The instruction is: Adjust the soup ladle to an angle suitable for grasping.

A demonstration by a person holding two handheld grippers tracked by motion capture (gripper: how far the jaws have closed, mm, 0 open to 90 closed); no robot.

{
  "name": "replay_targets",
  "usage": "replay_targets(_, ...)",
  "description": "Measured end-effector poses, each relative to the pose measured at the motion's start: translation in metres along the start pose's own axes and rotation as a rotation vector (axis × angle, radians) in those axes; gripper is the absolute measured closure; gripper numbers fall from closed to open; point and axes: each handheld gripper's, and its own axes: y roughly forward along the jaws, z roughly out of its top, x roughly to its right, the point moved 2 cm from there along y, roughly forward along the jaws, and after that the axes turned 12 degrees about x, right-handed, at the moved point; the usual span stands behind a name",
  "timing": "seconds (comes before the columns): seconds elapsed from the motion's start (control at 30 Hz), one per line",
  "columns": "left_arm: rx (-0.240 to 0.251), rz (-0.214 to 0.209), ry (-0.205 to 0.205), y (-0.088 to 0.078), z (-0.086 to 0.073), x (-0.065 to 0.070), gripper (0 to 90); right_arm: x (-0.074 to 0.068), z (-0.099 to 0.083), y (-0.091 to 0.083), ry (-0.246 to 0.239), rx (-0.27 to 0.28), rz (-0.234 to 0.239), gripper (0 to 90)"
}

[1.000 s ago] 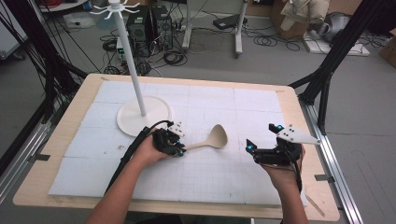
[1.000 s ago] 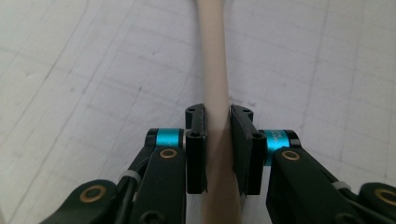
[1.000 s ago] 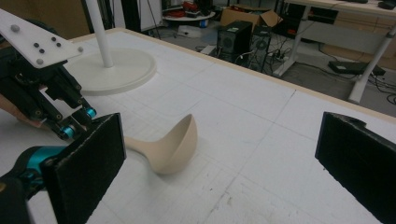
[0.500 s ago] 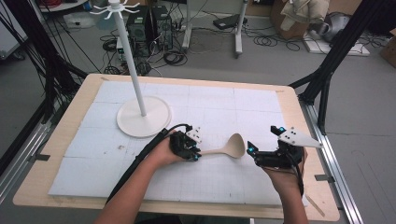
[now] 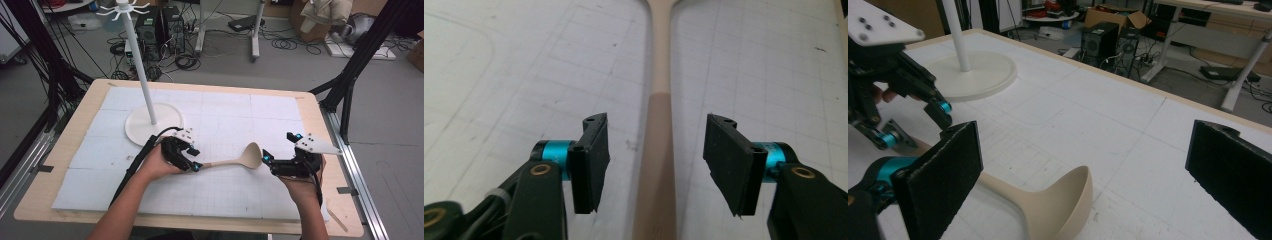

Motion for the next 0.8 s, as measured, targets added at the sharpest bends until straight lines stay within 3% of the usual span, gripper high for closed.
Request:
replay_targets(0.2,0.122,0.002,-0.009,-0.036,-0.004,0.0,38.0,0.0,0.002,0.004,0.029,0.023,0.024,0.7)
replay_targets(0.3,0.166,0.044,0.004,-0.049,-0.007,0.003,33.4,-0.002,0.003,0.006,0.027,0.028,0.034,0.7)
replay_targets(0.57,0.264,0.153,-0.01,-0.086,-0.017,0.009,17.7,-0.003,0.003,0.013,0.018,0.019,0.061,0.6)
replay_targets(0.8,0.403,0.215,-0.037,-0.117,-0.02,0.015,6.4,0.004,0.007,0.008,0.027,0.037,0.06,0.7)
